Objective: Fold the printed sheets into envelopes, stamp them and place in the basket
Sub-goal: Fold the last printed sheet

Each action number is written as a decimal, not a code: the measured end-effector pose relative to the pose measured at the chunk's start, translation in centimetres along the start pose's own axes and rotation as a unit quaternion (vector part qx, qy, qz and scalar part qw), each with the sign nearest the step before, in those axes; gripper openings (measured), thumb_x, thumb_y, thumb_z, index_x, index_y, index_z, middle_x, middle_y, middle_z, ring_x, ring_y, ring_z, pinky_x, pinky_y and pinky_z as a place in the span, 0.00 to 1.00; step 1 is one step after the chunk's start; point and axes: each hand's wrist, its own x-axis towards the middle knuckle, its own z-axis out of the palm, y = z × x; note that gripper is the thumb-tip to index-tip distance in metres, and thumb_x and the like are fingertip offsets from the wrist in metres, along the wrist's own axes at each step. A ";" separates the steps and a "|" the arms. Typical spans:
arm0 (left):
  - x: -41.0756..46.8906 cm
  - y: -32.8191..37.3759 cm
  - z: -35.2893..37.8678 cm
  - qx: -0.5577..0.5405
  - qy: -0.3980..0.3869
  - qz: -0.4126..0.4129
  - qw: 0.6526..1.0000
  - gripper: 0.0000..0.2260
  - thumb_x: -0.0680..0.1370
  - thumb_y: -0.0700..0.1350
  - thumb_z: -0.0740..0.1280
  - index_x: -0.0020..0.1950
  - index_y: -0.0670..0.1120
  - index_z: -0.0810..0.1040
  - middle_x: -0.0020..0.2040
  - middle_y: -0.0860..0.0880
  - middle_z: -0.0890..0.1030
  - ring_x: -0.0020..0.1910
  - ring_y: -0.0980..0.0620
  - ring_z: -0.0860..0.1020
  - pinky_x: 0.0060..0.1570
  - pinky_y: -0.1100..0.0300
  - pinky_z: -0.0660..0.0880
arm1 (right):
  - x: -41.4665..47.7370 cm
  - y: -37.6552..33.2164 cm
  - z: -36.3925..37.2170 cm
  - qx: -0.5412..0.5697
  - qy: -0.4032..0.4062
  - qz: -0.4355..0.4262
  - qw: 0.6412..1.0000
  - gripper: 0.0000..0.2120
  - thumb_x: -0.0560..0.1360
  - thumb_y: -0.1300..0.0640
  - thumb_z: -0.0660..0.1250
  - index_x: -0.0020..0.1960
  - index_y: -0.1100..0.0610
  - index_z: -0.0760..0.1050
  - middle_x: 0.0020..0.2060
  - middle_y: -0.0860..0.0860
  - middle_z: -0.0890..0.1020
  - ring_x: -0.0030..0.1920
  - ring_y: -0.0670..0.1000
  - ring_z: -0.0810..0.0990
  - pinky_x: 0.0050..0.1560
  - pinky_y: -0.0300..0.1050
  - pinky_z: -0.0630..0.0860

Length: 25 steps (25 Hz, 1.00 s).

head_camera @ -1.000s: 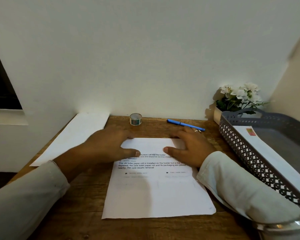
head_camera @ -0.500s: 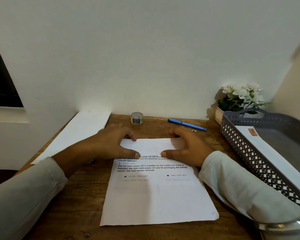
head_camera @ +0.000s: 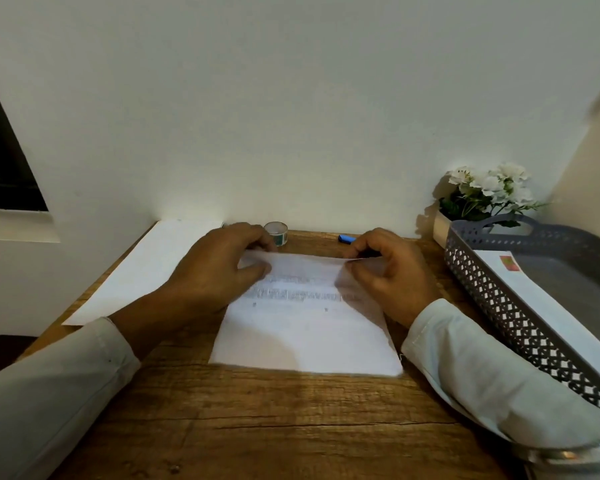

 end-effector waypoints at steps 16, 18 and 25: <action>-1.1 1.4 1.9 0.159 -0.173 0.043 0.971 0.17 0.82 0.59 0.58 0.69 0.57 0.74 0.71 0.57 0.74 0.69 0.57 0.70 0.69 0.56 0.68 | -0.7 -2.4 1.1 -0.200 -0.283 0.012 0.938 0.22 0.83 0.44 0.58 0.75 0.49 0.69 0.73 0.47 0.72 0.72 0.48 0.69 0.73 0.49 0.68; -1.3 1.3 2.9 0.167 -0.215 0.047 0.961 0.23 0.84 0.58 0.53 0.79 0.56 0.60 0.79 0.57 0.61 0.77 0.57 0.58 0.77 0.57 0.55 | -0.9 -2.9 2.0 -0.223 -0.323 0.008 0.919 0.26 0.85 0.44 0.53 0.80 0.50 0.59 0.80 0.48 0.62 0.79 0.49 0.58 0.79 0.47 0.56; -1.0 1.7 3.2 0.224 -0.284 0.009 0.932 0.31 0.83 0.62 0.46 0.82 0.51 0.43 0.82 0.53 0.43 0.80 0.56 0.44 0.76 0.58 0.42 | -0.4 -2.4 2.4 -0.273 -0.336 0.061 0.899 0.28 0.85 0.43 0.48 0.83 0.50 0.51 0.82 0.47 0.52 0.82 0.48 0.50 0.79 0.48 0.48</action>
